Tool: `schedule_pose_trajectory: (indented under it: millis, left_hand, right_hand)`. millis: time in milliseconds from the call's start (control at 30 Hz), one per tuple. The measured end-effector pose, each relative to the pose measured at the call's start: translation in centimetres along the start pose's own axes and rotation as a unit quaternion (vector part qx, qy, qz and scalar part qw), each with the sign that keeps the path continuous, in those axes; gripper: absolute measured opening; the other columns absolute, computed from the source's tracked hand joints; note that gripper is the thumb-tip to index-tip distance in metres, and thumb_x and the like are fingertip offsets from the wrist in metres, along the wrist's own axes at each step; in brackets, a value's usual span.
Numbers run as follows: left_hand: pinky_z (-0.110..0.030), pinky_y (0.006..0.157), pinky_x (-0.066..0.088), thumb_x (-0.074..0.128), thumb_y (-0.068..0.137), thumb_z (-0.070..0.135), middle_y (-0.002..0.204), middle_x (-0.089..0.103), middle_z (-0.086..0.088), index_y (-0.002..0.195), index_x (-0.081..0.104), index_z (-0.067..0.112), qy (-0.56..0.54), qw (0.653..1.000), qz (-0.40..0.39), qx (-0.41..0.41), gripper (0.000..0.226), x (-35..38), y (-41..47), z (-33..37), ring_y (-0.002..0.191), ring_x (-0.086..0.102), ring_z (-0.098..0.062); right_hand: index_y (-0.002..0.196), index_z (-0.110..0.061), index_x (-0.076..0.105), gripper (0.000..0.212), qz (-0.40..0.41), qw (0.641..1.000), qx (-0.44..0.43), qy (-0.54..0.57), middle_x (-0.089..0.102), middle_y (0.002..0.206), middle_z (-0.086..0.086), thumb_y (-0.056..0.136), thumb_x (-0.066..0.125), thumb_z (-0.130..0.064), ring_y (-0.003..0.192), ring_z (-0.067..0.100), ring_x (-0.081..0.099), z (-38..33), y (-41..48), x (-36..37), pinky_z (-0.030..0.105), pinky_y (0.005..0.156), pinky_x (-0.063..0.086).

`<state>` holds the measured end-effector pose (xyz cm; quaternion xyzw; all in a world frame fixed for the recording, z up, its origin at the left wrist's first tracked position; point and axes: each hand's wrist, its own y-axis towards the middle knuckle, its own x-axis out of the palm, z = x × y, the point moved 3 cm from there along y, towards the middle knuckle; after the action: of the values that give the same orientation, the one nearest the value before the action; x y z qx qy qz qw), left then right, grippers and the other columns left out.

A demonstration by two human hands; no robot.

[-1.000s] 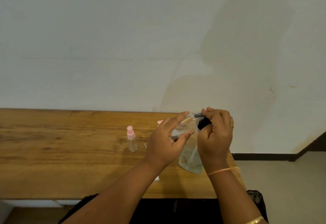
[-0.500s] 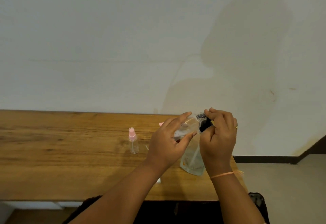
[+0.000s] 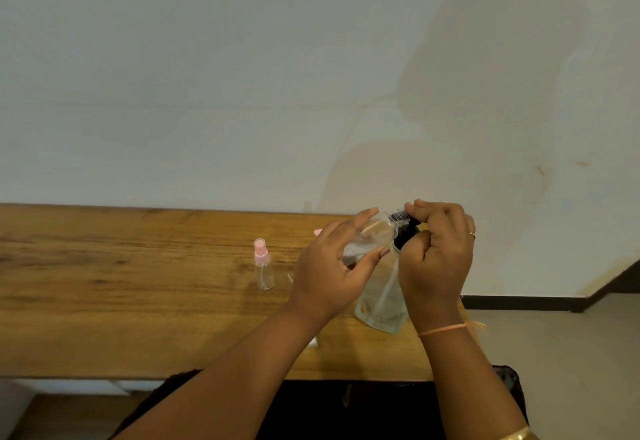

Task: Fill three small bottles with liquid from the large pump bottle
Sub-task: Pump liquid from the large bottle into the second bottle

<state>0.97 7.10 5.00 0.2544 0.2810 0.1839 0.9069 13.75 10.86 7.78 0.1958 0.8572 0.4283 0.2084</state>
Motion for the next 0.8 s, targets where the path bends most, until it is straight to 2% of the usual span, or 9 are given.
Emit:
schedule_pose_trajectory:
  millis: [33, 100, 200, 367, 533, 700, 800]
  left_hand:
    - [-0.024, 0.077, 0.054, 0.059, 0.08, 0.05, 0.11, 0.062, 0.013, 0.132, 0.042, 0.041, -0.004, 1.0, -0.001, -0.004, 0.054, 0.1, 0.0, -0.1, 0.101, 0.058, -0.002]
    - [-0.031, 0.077, 0.055, 0.059, 0.08, 0.049, 0.109, 0.062, 0.013, 0.132, 0.042, 0.041, -0.01, 1.0, -0.005, -0.015, 0.055, 0.4, -0.2, -0.4, 0.1, 0.058, -0.003]
    - [-0.033, 0.082, 0.055, 0.059, 0.08, 0.049, 0.113, 0.062, 0.014, 0.132, 0.044, 0.04, -0.011, 1.0, -0.009, -0.028, 0.055, 0.5, -0.5, -0.7, 0.105, 0.058, -0.003]
    - [-0.026, 0.084, 0.053, 0.06, 0.081, 0.048, 0.113, 0.062, 0.014, 0.133, 0.042, 0.041, -0.017, 1.0, 0.0, -0.017, 0.055, 0.4, -0.4, -0.2, 0.106, 0.057, -0.001]
    - [-0.022, 0.079, 0.053, 0.059, 0.081, 0.047, 0.111, 0.061, 0.014, 0.134, 0.038, 0.042, -0.01, 1.0, 0.001, -0.006, 0.057, 0.1, -0.1, 0.0, 0.102, 0.057, -0.001]
    - [-0.032, 0.076, 0.055, 0.057, 0.08, 0.052, 0.111, 0.061, 0.014, 0.133, 0.041, 0.043, 0.002, 1.0, -0.023, -0.015, 0.056, 0.4, 0.0, -0.6, 0.099, 0.059, -0.004]
    - [-0.032, 0.075, 0.055, 0.056, 0.08, 0.053, 0.111, 0.061, 0.015, 0.134, 0.037, 0.045, 0.01, 1.0, -0.023, -0.011, 0.058, 0.3, -0.1, -0.4, 0.099, 0.058, -0.003]
  right_hand:
    - [0.086, 0.001, 0.068, 0.039, 0.002, 1.0, -0.005, -0.002, 0.061, 0.087, 0.013, 0.069, 0.032, 0.0, 0.091, 0.014, 0.051, 0.2, -0.2, 0.2, 0.026, 0.08, 0.039]
    - [0.086, 0.002, 0.067, 0.037, -0.003, 1.0, -0.013, 0.001, 0.059, 0.087, 0.013, 0.071, 0.033, 0.002, 0.094, 0.014, 0.052, 0.6, -0.6, 0.6, 0.036, 0.081, 0.046]
    - [0.087, 0.002, 0.066, 0.036, -0.016, 1.0, -0.023, 0.001, 0.059, 0.088, 0.012, 0.073, 0.033, 0.003, 0.094, 0.015, 0.052, 1.0, -0.8, 0.6, 0.05, 0.073, 0.05]
    - [0.088, 0.001, 0.067, 0.04, -0.011, 1.0, -0.003, 0.022, 0.059, 0.089, 0.007, 0.07, 0.031, -0.001, 0.096, 0.002, 0.044, 0.0, -0.5, 0.0, 0.046, 0.075, 0.049]
    - [0.083, 0.001, 0.068, 0.039, 0.003, 1.0, -0.006, 0.016, 0.061, 0.086, 0.012, 0.07, 0.031, -0.002, 0.09, 0.004, 0.044, -0.2, 0.0, -0.1, 0.041, 0.071, 0.046]
    - [0.086, 0.003, 0.066, 0.037, -0.004, 1.0, -0.024, 0.018, 0.058, 0.086, 0.012, 0.071, 0.033, 0.003, 0.093, 0.011, 0.05, 1.1, -0.6, 0.7, 0.047, 0.074, 0.05]
    - [0.086, 0.003, 0.066, 0.037, 0.001, 0.999, -0.016, 0.031, 0.054, 0.089, 0.003, 0.072, 0.032, 0.001, 0.095, 0.005, 0.048, 1.0, -0.7, 0.6, 0.049, 0.073, 0.051]
